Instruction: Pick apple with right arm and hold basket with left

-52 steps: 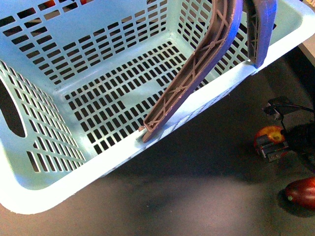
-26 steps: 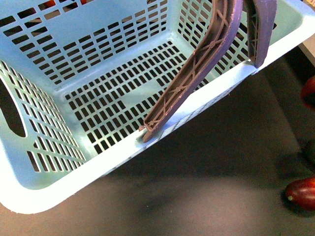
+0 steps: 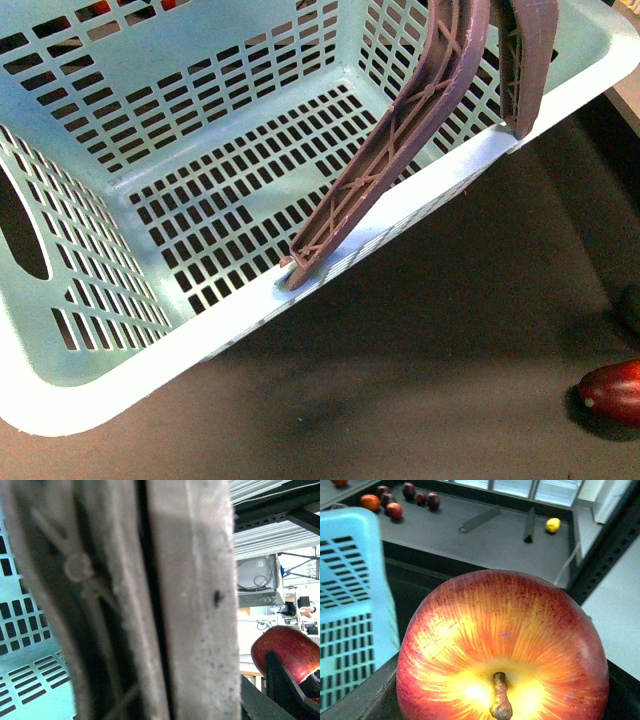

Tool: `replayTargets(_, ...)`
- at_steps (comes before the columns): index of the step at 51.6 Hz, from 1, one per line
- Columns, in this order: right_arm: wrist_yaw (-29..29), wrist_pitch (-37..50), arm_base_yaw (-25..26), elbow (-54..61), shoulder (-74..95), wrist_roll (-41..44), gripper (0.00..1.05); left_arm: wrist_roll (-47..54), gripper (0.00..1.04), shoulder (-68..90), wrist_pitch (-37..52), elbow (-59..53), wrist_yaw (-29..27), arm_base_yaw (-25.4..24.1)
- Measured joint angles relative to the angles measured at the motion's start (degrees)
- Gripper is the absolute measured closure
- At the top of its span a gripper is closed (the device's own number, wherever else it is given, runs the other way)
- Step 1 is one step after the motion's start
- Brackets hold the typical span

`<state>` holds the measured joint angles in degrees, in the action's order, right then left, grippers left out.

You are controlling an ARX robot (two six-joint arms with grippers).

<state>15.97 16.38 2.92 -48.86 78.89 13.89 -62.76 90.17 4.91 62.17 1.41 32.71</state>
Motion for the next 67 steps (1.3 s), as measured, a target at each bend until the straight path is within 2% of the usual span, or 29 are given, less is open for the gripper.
replayTargets(16, -7.78, 1.01, -15.32, -1.29, 5.03, -0.83, 0.24, 0.00, 0.76, 0.00, 0.00, 0.00, 0.02, 0.00)
replayTargets(24, -10.95, 2.05, -21.16, -2.97, 9.14, -0.63, 0.24, 0.00, 0.76, 0.00, -0.02, 0.00, 0.04, 0.00)
replayTargets(31, -12.28, 2.16, -23.58, -3.23, 11.37, -0.59, 0.24, 0.02, 0.76, 0.00, 0.00, 0.00, -0.11, -0.02)
replayTargets(37, -13.46, 2.84, -23.80, -3.23, 11.54, -0.66, 0.08, 0.00, 0.76, 0.00, 0.00, 0.00, 0.02, 0.00)
replayTargets(50, -15.30, 6.69, -20.98, -0.68, 5.05, -4.72, 0.09, 0.04, 0.77, 0.33, -0.07, 0.00, 0.11, 0.02)
replayTargets(57, -16.31, 8.55, -13.81, 3.72, -3.41, -9.18, 0.09, 0.20, 0.77, 0.37, -0.07, 0.00, -0.48, 0.00)
replayTargets(63, -17.22, 9.11, -4.04, 8.72, -8.48, -11.67, 0.09, 0.35, 0.77, 0.37, -0.07, 0.00, -0.46, -0.07)
replayTargets(65, -14.82, 12.46, -0.50, 12.07, -9.46, -12.46, 0.14, 0.37, 0.77, 0.37, -0.07, 0.00, -0.31, -0.07)
replayTargets(67, -13.68, 16.57, 0.85, 15.13, -10.16, -12.94, 0.21, 0.02, 0.77, 0.37, -0.07, 0.00, 0.00, -0.07)
